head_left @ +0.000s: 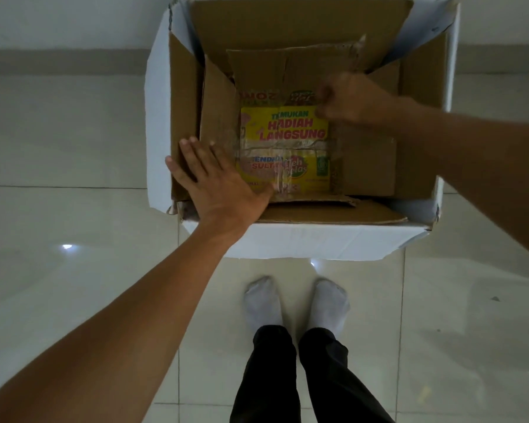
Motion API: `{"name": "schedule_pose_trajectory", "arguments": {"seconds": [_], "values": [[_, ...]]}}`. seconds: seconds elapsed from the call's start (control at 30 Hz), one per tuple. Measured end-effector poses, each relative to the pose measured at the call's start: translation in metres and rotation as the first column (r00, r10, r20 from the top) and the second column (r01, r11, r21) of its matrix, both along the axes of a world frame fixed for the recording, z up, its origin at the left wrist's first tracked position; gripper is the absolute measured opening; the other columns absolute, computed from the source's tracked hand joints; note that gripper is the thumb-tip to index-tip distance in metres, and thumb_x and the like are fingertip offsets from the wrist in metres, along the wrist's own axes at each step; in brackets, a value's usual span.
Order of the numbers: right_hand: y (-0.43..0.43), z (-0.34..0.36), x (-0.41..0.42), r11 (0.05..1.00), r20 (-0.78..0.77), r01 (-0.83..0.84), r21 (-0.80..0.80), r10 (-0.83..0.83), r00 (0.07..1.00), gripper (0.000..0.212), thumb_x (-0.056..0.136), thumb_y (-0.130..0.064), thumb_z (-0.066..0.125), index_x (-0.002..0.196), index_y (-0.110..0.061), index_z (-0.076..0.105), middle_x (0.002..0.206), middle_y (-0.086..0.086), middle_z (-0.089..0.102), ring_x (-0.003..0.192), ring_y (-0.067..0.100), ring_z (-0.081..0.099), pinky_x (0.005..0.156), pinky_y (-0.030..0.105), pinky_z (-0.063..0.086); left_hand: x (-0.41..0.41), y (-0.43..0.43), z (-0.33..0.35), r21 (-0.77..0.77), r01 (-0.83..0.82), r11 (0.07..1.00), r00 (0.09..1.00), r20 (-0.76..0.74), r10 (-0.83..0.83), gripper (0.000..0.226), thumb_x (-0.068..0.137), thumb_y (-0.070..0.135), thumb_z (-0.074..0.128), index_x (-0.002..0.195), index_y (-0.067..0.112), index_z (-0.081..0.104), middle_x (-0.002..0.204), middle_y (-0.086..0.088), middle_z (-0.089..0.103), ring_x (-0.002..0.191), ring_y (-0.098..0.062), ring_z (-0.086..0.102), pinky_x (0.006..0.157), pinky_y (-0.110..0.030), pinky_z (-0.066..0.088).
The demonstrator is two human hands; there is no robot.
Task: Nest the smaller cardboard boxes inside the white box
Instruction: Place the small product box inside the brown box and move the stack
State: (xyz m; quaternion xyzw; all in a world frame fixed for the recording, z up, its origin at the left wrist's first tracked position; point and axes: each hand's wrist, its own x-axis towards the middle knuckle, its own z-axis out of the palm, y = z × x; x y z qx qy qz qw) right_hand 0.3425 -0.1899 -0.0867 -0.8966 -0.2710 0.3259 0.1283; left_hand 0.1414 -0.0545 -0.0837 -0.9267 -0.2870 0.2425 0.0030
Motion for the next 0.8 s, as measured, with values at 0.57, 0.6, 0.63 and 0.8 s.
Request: {"name": "schedule_pose_trajectory", "arguments": {"seconds": [0.57,0.6,0.63,0.8], "values": [[-0.006,-0.002,0.017,0.976,-0.111,0.138,0.171,-0.120,0.986,0.076,0.080,-0.025,0.071,0.142,-0.011,0.029,0.133,0.013,0.053,0.108,0.023,0.054,0.084,0.027,0.043,-0.002,-0.003,-0.002,-0.014,-0.039,0.999,0.995,0.092,0.040,0.129,0.054,0.093,0.039,0.149,0.012,0.004,0.156,-0.026,-0.002,0.144,-0.036,-0.011,0.106,-0.059,-0.018],[-0.016,0.002,0.009,0.986,-0.038,0.082,0.145,-0.077,0.996,0.070,0.081,-0.023,0.069,0.139,-0.009,0.032,0.125,0.017,0.057,0.105,0.030,0.057,0.084,0.033,0.045,-0.002,-0.002,0.000,-0.001,-0.031,1.000,0.991,0.129,0.031,0.125,0.057,0.090,0.041,0.148,0.011,0.009,0.156,-0.026,0.001,0.144,-0.036,-0.009,0.107,-0.059,-0.016],[-0.027,0.005,0.000,0.995,0.048,0.031,0.094,-0.036,0.998,0.065,0.081,-0.022,0.067,0.136,-0.007,0.035,0.117,0.021,0.059,0.102,0.037,0.059,0.088,0.042,0.046,-0.003,-0.002,0.001,0.012,-0.027,1.000,0.988,0.154,0.025,0.122,0.059,0.089,0.041,0.148,0.011,0.013,0.156,-0.025,0.002,0.145,-0.034,-0.009,0.108,-0.059,-0.015],[-0.082,0.005,-0.047,0.956,0.254,-0.126,-0.266,0.195,0.947,0.072,0.079,-0.043,0.060,0.137,-0.009,0.035,0.136,0.022,0.047,0.129,0.037,0.040,0.111,0.062,0.007,-0.008,0.009,0.001,0.042,-0.027,0.999,0.992,0.126,0.022,0.124,0.060,0.089,0.043,0.149,0.010,0.008,0.157,-0.021,-0.009,0.144,-0.030,-0.016,0.108,-0.061,-0.013]]}}
